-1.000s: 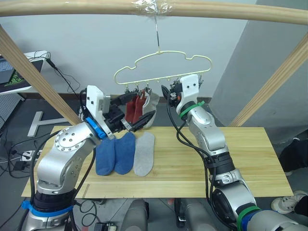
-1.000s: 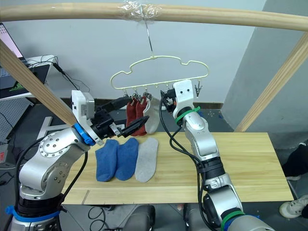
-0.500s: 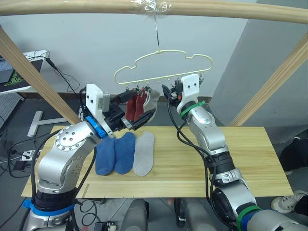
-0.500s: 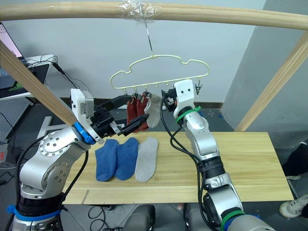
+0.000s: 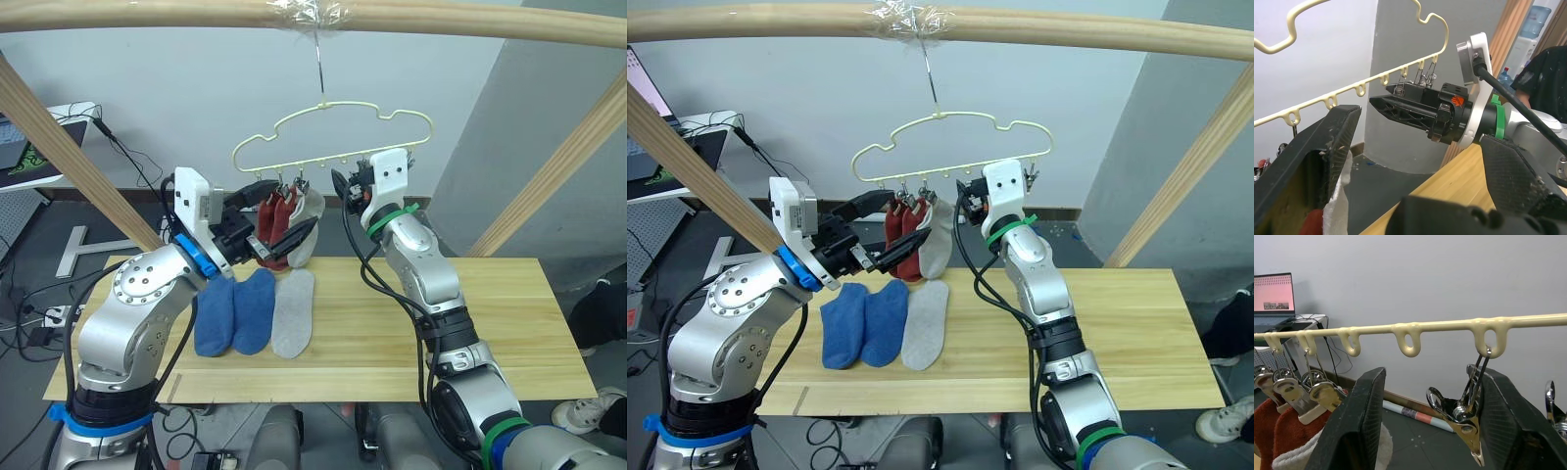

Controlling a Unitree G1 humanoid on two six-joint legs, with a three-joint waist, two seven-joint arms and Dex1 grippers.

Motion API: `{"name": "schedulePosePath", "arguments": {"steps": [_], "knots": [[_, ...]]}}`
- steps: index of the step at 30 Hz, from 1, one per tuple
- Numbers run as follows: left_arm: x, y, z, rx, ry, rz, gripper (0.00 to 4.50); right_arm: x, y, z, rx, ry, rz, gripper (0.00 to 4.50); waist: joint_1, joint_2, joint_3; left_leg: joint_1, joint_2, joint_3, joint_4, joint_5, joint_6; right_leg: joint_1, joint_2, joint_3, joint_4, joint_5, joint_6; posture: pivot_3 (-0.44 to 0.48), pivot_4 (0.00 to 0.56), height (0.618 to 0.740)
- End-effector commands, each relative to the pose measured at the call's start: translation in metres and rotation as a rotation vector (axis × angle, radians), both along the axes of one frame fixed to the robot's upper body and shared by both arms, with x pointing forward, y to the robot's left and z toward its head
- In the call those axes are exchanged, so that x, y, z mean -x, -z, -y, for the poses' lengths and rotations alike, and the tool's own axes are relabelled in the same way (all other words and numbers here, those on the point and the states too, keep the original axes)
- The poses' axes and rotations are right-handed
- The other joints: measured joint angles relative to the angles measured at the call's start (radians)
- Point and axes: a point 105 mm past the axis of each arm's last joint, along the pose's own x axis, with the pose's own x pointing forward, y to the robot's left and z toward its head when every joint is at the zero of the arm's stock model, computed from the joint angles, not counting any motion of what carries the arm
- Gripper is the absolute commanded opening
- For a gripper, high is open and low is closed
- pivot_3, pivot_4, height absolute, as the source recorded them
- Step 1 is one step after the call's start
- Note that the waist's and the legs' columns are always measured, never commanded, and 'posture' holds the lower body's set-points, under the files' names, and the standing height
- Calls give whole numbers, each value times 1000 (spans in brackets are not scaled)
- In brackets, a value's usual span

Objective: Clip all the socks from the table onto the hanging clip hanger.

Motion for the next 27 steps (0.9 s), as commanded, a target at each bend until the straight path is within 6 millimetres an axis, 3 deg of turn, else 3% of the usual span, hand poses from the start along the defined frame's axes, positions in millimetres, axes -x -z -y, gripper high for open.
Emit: {"name": "schedulePosePath", "arguments": {"steps": [1, 6, 7, 9, 13, 16, 25, 26, 27], "knots": [[6, -15, 1, 15, 6, 64, 4500, 3, -19, -2, -27, -9, 65, 2727, 0, 0, 0, 0, 0, 0, 0, 0, 0, 0, 0, 0, 0, 0, 0, 106, 232, 740], [6, -15, 1, 14, 8, 63, 4500, 3, -19, -2, -29, -11, 64, 2727, 0, 0, 0, 0, 0, 0, 0, 0, 0, 0, 0, 0, 0, 0, 0, 105, 233, 740], [6, -16, 1, 14, 9, 63, 4500, 2, -18, -2, -25, -10, 63, 2564, 0, 0, 0, 0, 0, 0, 0, 0, 0, 0, 0, 0, 0, 0, 0, 105, 233, 740], [5, -16, 1, 15, 8, 64, 4500, 2, -17, -2, -23, -8, 63, 2098, 0, 0, 0, 0, 0, 0, 0, 0, 0, 0, 0, 0, 0, 0, 0, 105, 234, 740], [6, -16, 2, 13, 9, 67, 4500, 1, -17, 0, -17, -1, 64, 703, 0, 0, 0, 0, 0, 0, 0, 0, 0, 0, 0, 0, 0, 0, 0, 105, 237, 740], [6, -16, 2, 13, 9, 66, 4500, 1, -17, 0, -15, -2, 63, 58, 0, 0, 0, 0, 0, 0, 0, 0, 0, 0, 0, 0, 0, 0, 0, 105, 239, 740], [8, -8, 3, 16, 6, 41, 4500, 1, -16, 3, -11, 0, 59, 9, 0, 0, 0, 0, 0, 0, 0, 0, 0, 0, 0, 0, 0, 0, 0, 102, 242, 740], [7, 4, 3, 1, -7, -7, 4500, 1, -15, 4, -8, 2, 55, 9, -1, 0, 0, 0, 0, 0, 0, 0, 0, 0, 0, 0, 0, 0, 0, 102, 242, 740], [4, 32, -2, -28, -63, -110, 4500, 2, -14, 3, -3, -12, 49, 9, -2, 0, 0, 0, 0, 0, 0, 0, 0, 0, 0, 0, 0, 0, 0, 94, 244, 740]]}}
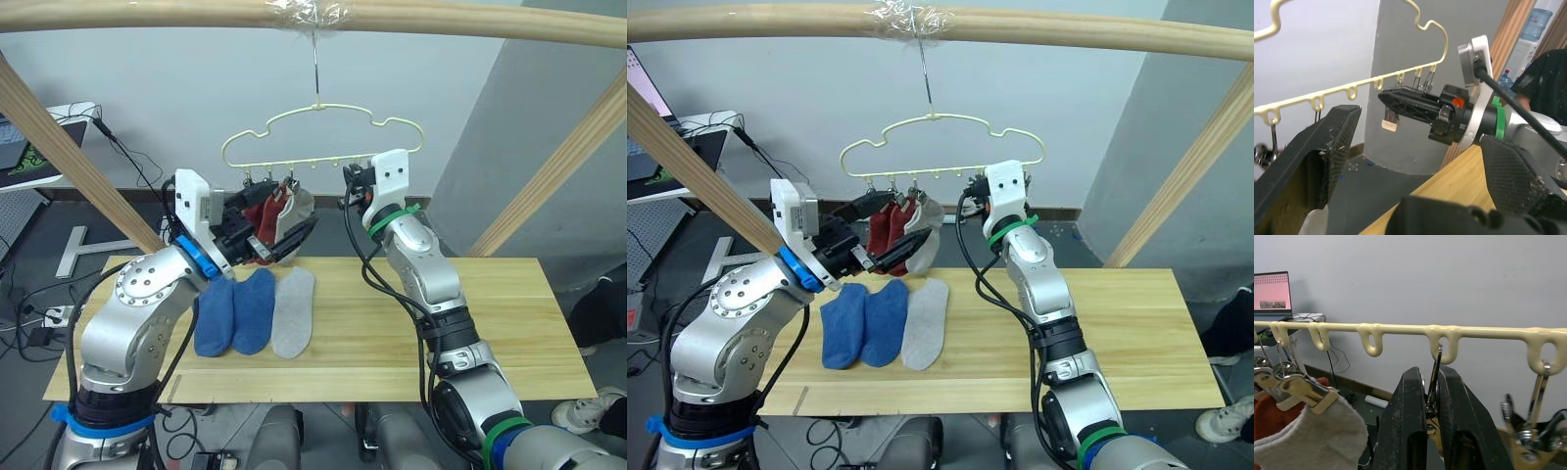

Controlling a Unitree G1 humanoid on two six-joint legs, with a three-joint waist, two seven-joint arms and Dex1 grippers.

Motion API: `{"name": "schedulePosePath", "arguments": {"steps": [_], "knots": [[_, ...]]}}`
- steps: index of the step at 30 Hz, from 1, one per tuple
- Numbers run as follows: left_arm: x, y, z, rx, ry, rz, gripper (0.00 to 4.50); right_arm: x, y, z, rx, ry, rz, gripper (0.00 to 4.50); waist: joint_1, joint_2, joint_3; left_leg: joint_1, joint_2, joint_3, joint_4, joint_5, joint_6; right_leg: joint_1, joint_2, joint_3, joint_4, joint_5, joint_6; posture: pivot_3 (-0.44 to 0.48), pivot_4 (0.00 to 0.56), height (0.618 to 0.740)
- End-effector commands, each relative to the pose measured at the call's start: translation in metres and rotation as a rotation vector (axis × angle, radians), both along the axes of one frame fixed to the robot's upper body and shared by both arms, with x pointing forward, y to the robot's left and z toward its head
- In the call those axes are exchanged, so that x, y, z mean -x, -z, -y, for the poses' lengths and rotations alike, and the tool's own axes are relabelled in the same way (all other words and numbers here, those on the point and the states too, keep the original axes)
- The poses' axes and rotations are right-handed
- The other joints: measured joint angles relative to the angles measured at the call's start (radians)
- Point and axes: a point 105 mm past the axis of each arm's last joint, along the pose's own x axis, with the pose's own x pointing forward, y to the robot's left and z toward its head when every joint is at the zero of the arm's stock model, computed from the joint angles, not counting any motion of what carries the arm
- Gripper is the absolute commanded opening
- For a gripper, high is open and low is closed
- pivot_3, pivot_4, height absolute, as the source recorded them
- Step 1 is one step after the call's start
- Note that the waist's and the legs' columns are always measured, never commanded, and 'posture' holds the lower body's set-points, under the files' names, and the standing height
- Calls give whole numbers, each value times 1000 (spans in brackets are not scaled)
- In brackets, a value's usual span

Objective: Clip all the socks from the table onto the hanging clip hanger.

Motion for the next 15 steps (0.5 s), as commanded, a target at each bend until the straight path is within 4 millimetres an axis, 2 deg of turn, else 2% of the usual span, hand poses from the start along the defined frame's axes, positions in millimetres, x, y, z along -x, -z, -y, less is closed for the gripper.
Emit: {"name": "schedulePosePath", "arguments": {"steps": [1, 2, 4, 7, 9, 15], "knots": [[3, 47, -6, -61, -86, -166, 4500, 5, -15, -2, -12, -33, 45, 9, -3, 0, 0, 0, 0, 1, 0, 0, 0, 0, 0, 1, 0, 0, 0, 94, 244, 740], [2, 71, -12, -86, -148, -234, 4500, 6, -14, -3, -2, -49, 36, 9, -5, 0, 0, 1, 0, 1, 0, 0, 0, 0, 0, 2, 0, 0, 0, 94, 244, 740], [2, 103, -18, -120, -217, -317, 4500, 8, -12, -3, 5, -69, 23, 9, -4, 0, 0, 1, 0, 2, -1, 0, 0, 0, 0, 2, 0, 0, 0, 80, 246, 740], [-1, 137, -18, -163, -279, -378, 4500, 10, -12, -1, 7, -75, 14, 9, 2, 0, 0, 0, 0, -1, 0, 0, 0, -1, 0, 0, 1, 0, 0, 75, 245, 740], [-7, 153, -16, -185, -319, -371, 4500, 11, -11, 1, 8, -75, 1, 9, 4, 1, 0, 0, 0, -1, 0, 0, 0, 0, 0, -1, 1, 0, 0, 72, 244, 740], [-20, 184, -2, -206, -351, -361, 4500, 13, -10, 4, 22, -73, -6, 9, 1, 1, 0, 0, 0, 1, 1, 0, 0, 0, -1, 0, 0, 0, 0, 56, 241, 740]]}}
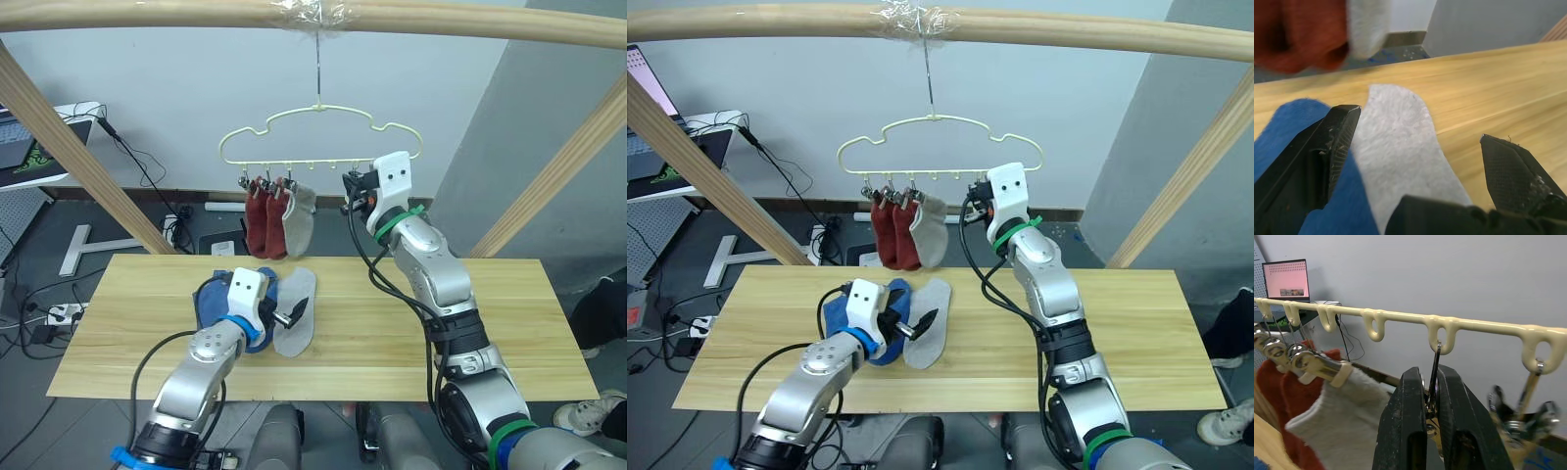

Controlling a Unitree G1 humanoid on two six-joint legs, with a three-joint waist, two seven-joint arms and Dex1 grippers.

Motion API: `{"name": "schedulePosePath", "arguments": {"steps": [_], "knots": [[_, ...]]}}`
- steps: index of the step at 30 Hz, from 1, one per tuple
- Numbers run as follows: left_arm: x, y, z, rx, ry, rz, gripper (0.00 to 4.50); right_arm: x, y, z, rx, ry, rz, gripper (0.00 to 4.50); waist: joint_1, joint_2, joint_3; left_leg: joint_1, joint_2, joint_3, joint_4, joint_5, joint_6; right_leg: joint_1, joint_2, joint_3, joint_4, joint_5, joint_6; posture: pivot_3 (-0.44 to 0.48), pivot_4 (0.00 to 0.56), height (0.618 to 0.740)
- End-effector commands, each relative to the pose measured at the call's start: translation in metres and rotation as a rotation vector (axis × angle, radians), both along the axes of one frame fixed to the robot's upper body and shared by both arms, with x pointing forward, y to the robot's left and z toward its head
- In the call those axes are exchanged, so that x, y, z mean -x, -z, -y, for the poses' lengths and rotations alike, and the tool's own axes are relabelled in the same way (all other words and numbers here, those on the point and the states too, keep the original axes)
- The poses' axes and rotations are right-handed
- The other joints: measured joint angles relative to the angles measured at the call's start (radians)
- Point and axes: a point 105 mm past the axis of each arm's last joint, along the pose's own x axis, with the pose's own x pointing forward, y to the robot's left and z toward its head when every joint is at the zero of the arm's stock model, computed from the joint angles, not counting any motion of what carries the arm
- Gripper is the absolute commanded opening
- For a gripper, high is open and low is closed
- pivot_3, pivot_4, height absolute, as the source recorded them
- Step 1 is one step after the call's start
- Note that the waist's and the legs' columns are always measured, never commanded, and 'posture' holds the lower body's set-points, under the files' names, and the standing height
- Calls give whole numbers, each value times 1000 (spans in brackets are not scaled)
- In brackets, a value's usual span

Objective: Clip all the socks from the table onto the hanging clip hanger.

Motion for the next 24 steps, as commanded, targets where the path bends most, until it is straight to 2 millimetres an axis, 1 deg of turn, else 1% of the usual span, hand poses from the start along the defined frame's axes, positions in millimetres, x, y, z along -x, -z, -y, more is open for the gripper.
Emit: {"name": "schedulePosePath", "arguments": {"steps": [1, 2, 5, 10, 12, 14, 16, 19, 22, 24], "knots": [[-7, 8, 7, -23, -9, 30, 4500, 7, -14, -1, -17, -20, 48, 9, -1, 0, 0, 0, 0, 0, 0, 0, 0, 0, 0, 0, 0, 0, 0, 56, 241, 740], [-9, 12, 8, -37, -5, 32, 4500, 7, -15, 0, -15, -17, 49, 9, -1, 0, 0, 0, 0, 0, 0, 0, 0, 0, 0, 0, 0, 0, 0, 56, 241, 740], [-19, 13, 11, -57, -4, 62, 4500, 7, -15, 2, -10, -11, 49, 9, -3, 0, 0, 0, 0, -1, -1, 0, 0, 0, 0, -1, 0, 0, 0, 45, 241, 740], [-28, 24, 21, -59, 9, 36, 4500, 9, -15, 2, -10, -6, 45, 9, -3, 0, 0, 0, 0, 0, 0, 0, 0, 0, 0, 0, 0, 0, 0, 40, 237, 740], [-30, 35, 18, -70, -20, -11, 4500, 9, -15, 2, -9, -6, 45, 9, -4, 0, 0, 0, 0, 0, 0, 0, 0, 0, 0, 0, 0, 0, 0, 32, 237, 740], [-26, 53, 17, -76, -19, -94, 4500, 10, -15, 2, -9, -3, 45, 9, -5, 0, 0, 0, 0, 0, 0, 0, 0, 0, 0, -1, 0, 0, 0, 24, 233, 740], [-22, 62, 19, -69, -8, -140, 4500, 10, -15, 3, -8, 0, 43, 9, -7, 0, 0, 0, 0, -1, 0, 0, 0, 0, 0, -1, 0, 0, 0, 19, 230, 740], [-16, 68, 22, -52, 7, -177, 3954, 11, -15, 5, -6, 5, 41, 9, -8, 0, -1, 0, 0, -1, 0, 0, 0, 1, 0, -1, 1, 0, 0, 17, 228, 740], [-14, 66, 23, -49, 12, -164, 3003, 12, -15, 6, -5, 6, 41, 9, -9, 0, -1, 1, 0, -1, 0, 0, 0, 2, 0, -1, 1, 0, 0, 20, 225, 740], [-11, 64, 26, -28, 14, -159, 2444, 12, -14, 7, -2, 7, 41, 9, -10, 0, -1, 1, 0, -1, 0, 0, 0, 2, 0, -1, 1, 0, 0, 20, 225, 740]]}}
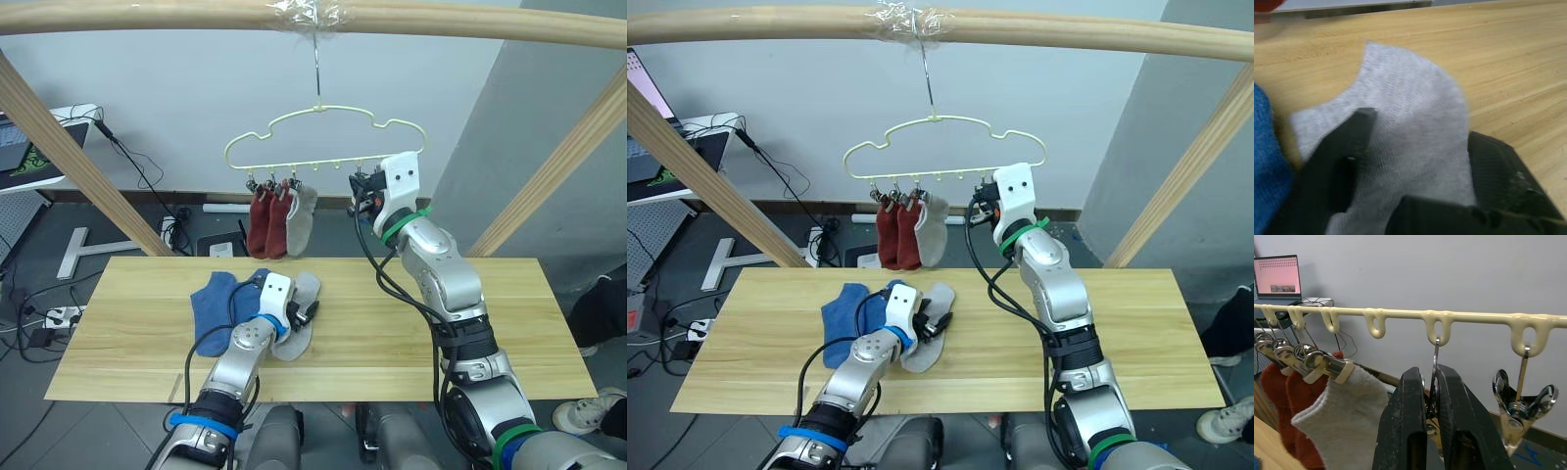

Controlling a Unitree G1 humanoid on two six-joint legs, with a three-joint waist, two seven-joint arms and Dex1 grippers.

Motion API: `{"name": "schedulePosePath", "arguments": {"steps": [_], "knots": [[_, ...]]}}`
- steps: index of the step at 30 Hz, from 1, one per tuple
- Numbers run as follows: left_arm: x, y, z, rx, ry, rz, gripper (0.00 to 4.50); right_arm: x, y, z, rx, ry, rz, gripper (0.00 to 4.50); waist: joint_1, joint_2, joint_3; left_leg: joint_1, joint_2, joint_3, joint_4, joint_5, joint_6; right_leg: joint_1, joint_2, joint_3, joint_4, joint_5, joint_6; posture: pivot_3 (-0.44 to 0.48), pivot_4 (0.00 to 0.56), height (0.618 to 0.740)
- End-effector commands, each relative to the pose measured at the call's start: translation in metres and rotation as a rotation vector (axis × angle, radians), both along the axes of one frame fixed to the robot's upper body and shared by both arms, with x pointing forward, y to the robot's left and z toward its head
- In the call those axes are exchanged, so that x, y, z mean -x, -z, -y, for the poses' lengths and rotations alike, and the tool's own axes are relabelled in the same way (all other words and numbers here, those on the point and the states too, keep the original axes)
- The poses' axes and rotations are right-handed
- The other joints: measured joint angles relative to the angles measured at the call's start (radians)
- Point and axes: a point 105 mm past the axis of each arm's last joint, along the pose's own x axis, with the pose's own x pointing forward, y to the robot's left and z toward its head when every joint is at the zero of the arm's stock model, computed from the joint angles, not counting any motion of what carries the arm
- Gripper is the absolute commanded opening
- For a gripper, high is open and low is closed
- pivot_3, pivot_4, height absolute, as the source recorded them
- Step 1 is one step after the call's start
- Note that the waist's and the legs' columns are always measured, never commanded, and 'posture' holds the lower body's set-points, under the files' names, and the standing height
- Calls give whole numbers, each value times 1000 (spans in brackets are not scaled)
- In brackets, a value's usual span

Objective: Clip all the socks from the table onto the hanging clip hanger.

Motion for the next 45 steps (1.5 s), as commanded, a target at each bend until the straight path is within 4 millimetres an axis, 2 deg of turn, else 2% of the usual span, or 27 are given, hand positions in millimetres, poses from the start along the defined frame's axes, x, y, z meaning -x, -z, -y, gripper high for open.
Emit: {"name": "schedulePosePath", "arguments": {"steps": [1, 5, 8, 9, 16, 19, 22, 24, 30, 45], "knots": [[13, 12, 4, 21, 3, -51, 2146, 6, -13, 1, -13, -6, 49, 9, 0, 0, 0, 0, 0, 0, 0, 0, 0, 0, 0, 0, 0, 0, 0, 22, 222, 740], [16, 4, 13, 76, 10, -25, 948, 6, -13, 2, -10, -11, 47, 9, 0, 0, 0, 0, 0, 0, 0, 0, 0, 0, 0, 0, 0, 0, 0, 25, 220, 740], [15, -17, 28, 200, 31, 45, 96, 5, -13, 4, -25, -15, 20, 9, 0, 0, 0, -1, 0, 0, 0, 0, 0, 0, 0, 0, 0, 0, 0, 25, 220, 740], [14, -22, 31, 227, 33, 60, 41, 5, -13, 5, -34, -15, 7, 9, 0, 0, 0, -1, 0, 0, 0, 0, 0, 0, 0, 0, 0, 0, 0, 26, 222, 740], [13, -91, 43, 344, 83, 308, 41, 1, -6, 14, -80, -39, -169, 9, 0, 0, 0, -1, 0, -1, 0, 0, 0, 0, 0, 0, 0, 0, 0, 16, 230, 740], [15, -107, 45, 351, 98, 365, 41, 0, -5, 17, -124, -39, -237, 9, 0, 0, 0, -1, 0, -1, 0, 0, 0, 1, 0, 0, 0, 0, 0, 16, 230, 740], [15, -134, 52, 331, 128, 479, 41, -2, -7, 19, -237, -46, -354, 9, 0, 0, 0, -1, 0, 0, 0, 0, 0, 0, 0, 0, 0, 0, 0, 15, 236, 740], [14, -144, 56, 322, 138, 527, 41, -1, -10, 17, -278, -51, -395, 9, 2, 0, 0, -1, 0, -1, 1, 0, 0, 0, 0, 0, 0, 0, 0, 15, 236, 740], [8, -159, 63, 327, 127, 596, 41, 2, -11, 11, -347, -72, -480, 9, 0, 0, 0, -1, -1, -1, 0, 0, 1, 0, 0, 0, -1, 0, 0, 9, 237, 740], [-1, -166, 56, 299, 80, 651, 41, 6, -13, 10, -415, -82, -557, 9, -1, 0, 0, -2, -1, -1, 0, 0, 1, 0, 0, 0, -1, 0, 0, 2, 242, 740]]}}
